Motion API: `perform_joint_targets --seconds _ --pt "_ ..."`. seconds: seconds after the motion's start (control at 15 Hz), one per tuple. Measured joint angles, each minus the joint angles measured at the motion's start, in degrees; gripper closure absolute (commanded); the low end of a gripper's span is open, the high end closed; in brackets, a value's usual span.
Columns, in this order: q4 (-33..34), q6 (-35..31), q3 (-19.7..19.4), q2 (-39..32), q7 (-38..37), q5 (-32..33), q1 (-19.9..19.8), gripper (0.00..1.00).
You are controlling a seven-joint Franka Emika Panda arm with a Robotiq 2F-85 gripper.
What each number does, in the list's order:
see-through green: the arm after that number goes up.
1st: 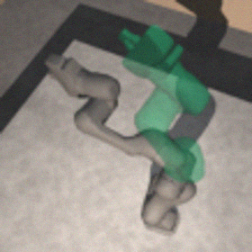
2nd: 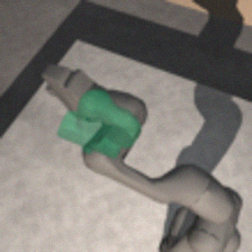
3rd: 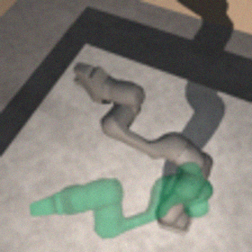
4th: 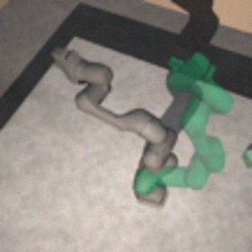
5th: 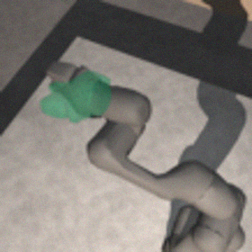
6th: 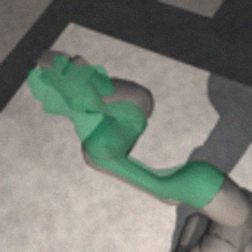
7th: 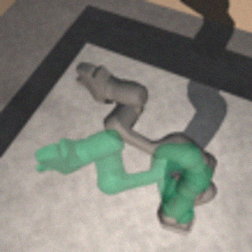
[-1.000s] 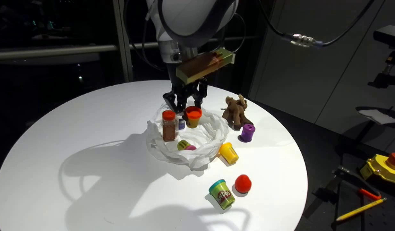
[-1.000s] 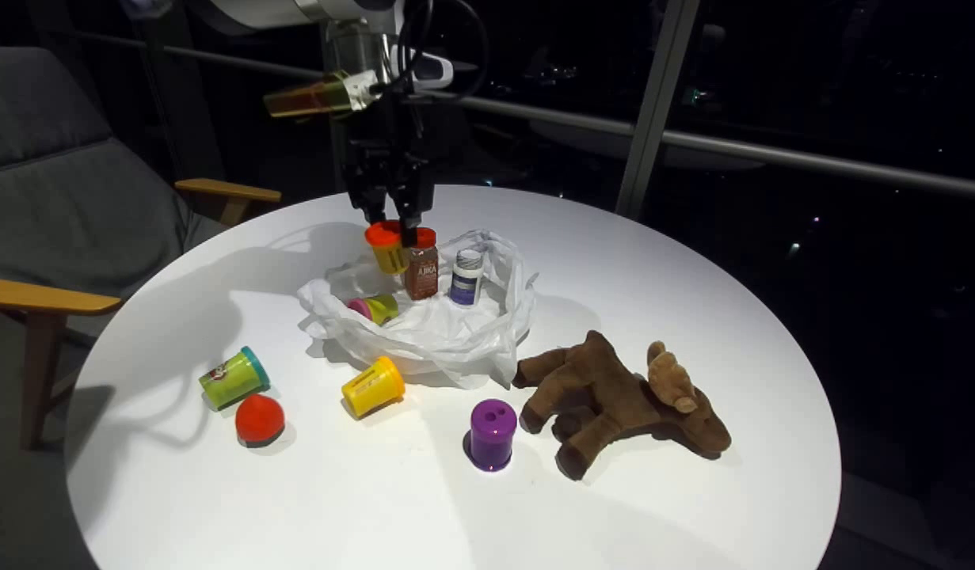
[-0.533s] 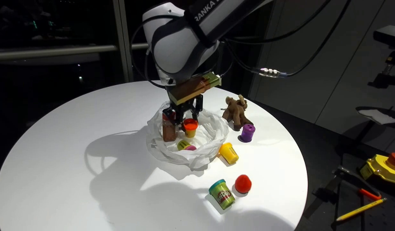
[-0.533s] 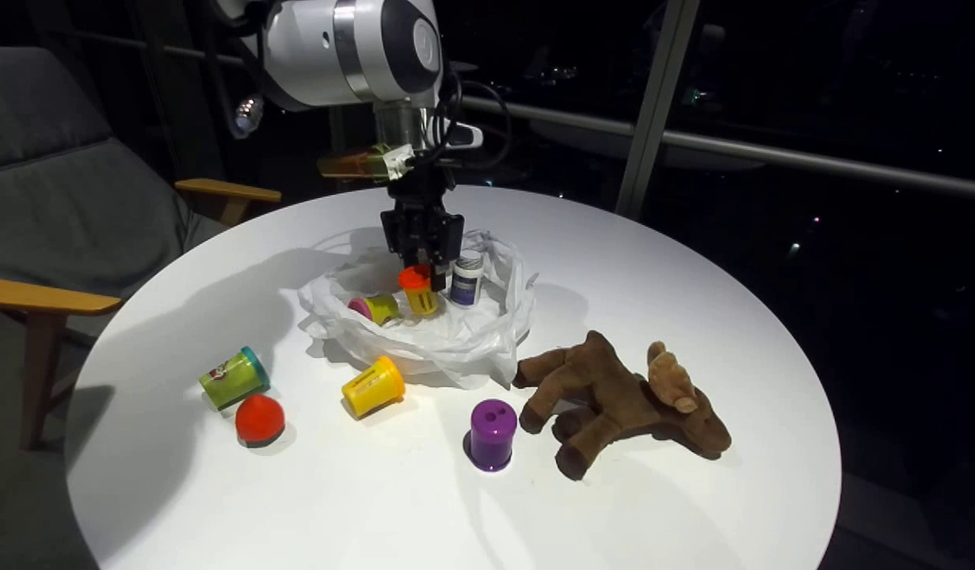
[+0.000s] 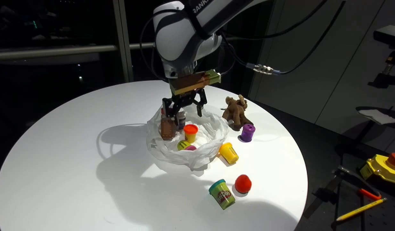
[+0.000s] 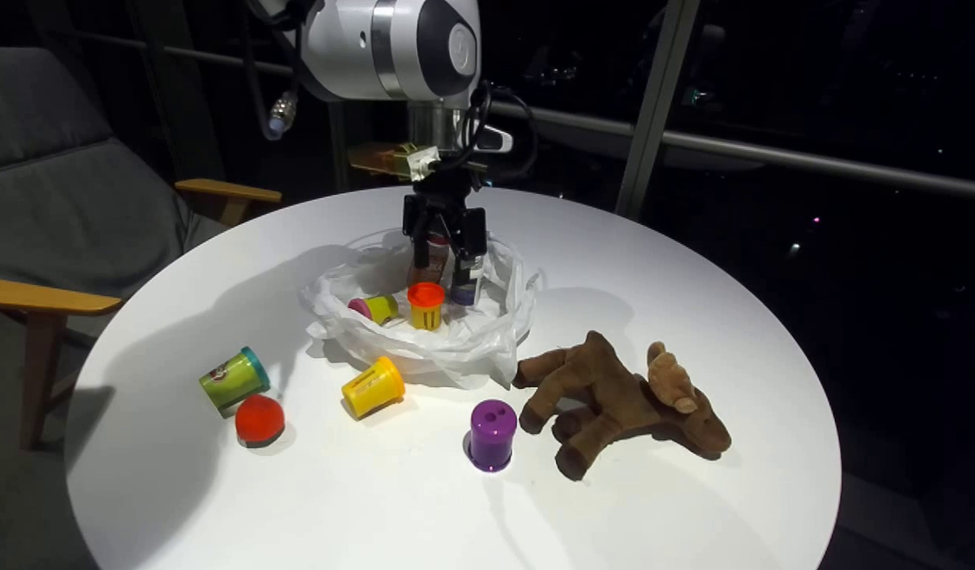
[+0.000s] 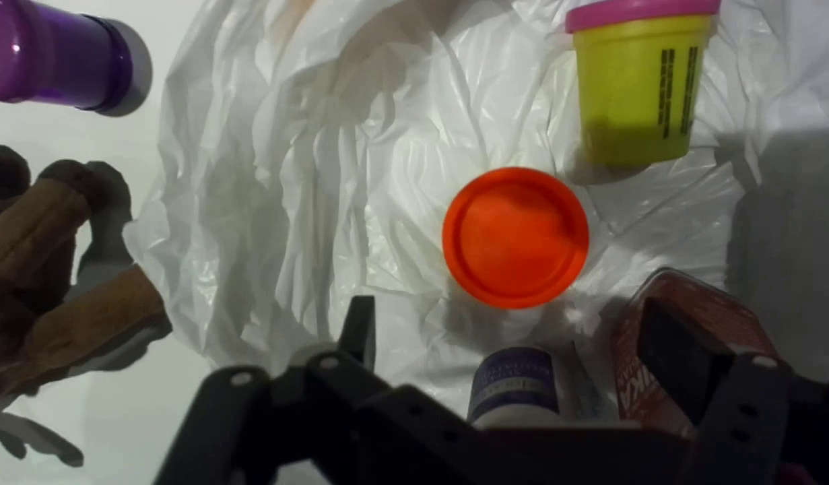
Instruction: Put all the objects in the white plastic bag
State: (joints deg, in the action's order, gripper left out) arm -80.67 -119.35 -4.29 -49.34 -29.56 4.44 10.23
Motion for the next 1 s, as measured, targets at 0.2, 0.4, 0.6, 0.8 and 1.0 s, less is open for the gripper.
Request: perform_joint_targets --seconds 0.2,0.4,0.6,0.8,1.0 --pt "-1.1 -0.1 0.0 2.8 0.5 -1.3 -1.3 0.01" --pt "-5.5 -0.3 0.0 8.0 1.7 -1.4 -2.1 0.0" --pt "-13.1 -0.3 0.4 14.7 4.1 -1.4 -2.1 0.0" --pt "-22.3 -0.1 2.1 21.1 7.6 -1.7 -2.2 0.0" --pt "-31.8 -0.9 5.0 25.8 9.8 -2.3 -2.1 0.0"
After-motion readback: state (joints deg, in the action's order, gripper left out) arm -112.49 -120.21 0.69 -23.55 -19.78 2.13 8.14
